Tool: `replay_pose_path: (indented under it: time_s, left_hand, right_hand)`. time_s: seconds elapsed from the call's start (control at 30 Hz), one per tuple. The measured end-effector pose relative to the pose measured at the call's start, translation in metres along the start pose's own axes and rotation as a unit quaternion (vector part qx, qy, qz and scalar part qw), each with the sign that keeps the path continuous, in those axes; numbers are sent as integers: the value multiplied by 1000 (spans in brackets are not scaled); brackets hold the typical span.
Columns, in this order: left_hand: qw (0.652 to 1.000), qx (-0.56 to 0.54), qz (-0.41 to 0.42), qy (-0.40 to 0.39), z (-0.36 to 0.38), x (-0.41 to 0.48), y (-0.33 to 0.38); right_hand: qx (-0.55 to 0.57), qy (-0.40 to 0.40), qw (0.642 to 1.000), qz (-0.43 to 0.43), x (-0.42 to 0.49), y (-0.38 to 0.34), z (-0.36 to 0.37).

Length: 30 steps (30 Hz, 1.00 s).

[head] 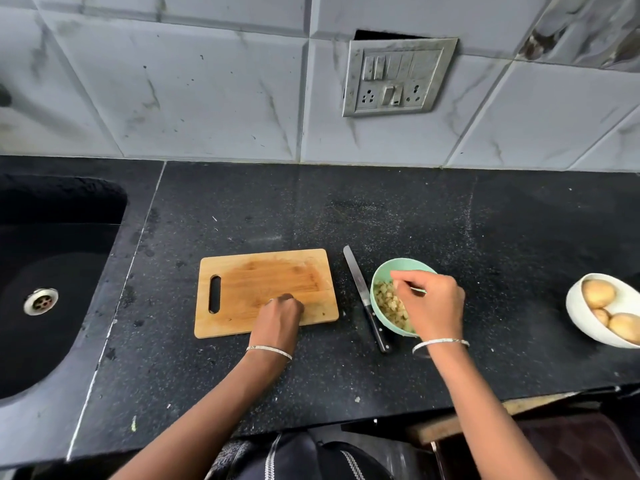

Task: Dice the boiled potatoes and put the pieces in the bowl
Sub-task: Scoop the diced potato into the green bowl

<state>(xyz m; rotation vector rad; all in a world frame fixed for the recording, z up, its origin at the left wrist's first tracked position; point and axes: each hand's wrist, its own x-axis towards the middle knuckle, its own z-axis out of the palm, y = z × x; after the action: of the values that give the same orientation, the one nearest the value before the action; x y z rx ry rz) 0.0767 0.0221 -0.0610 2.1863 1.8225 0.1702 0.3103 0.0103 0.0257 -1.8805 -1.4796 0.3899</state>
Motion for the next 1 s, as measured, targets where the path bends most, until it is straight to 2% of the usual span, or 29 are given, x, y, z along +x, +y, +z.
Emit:
replay_pose_path:
  time_s: [0.07, 0.13, 0.27, 0.37, 0.43, 0.53, 0.6, 0.67, 0.73, 0.77, 0.83, 0.9, 1.0]
  left_hand:
    - [1000, 12, -6, -18, -3, 5, 2]
    - [999, 13, -16, -27, -5, 10, 4]
    - [998, 32, -34, -49, -10, 20, 8]
    - [996, 49, -17, -74, -16, 24, 9]
    - [995, 49, -6, -84, -19, 27, 9]
    - [996, -15, -28, -84, -26, 32, 6]
    - [989, -96, -62, -89, -34, 36, 1]
    - [956, -249, -104, -110, -44, 43, 2]
    - [886, -425, -121, -137, -52, 52, 18]
    - [857, -483, -109, -141, -55, 57, 30]
    - [841, -520, -61, -136, -58, 67, 63]
    - [850, -508, -6, -138, -59, 72, 98]
    - [924, -360, 80, -99, -54, 80, 132]
  right_hand:
    - [-69, -81, 994, 32, 6, 12, -3]
    - [-90, -57, 993, 44, 8, 18, -2]
    - [-50, 8, 997, 65, 12, 18, 0]
    - [-12, 10, 996, 93, 16, 18, -2]
    - [3, -18, 993, 119, 18, 17, -4]
    - [4, -53, 991, 121, 18, 17, -9]
    - [1, -55, 992, 110, 18, 19, -13]
    - [5, -39, 994, 106, 17, 25, -17]
    - [13, -24, 994, 103, 17, 28, -20]
    - [23, -17, 995, 99, 17, 29, -21]
    - [37, 4, 995, 88, 18, 29, -25]
    - [21, 14, 997, 77, 21, 27, -30]
    - [-19, -65, 992, 105, 30, 33, -37]
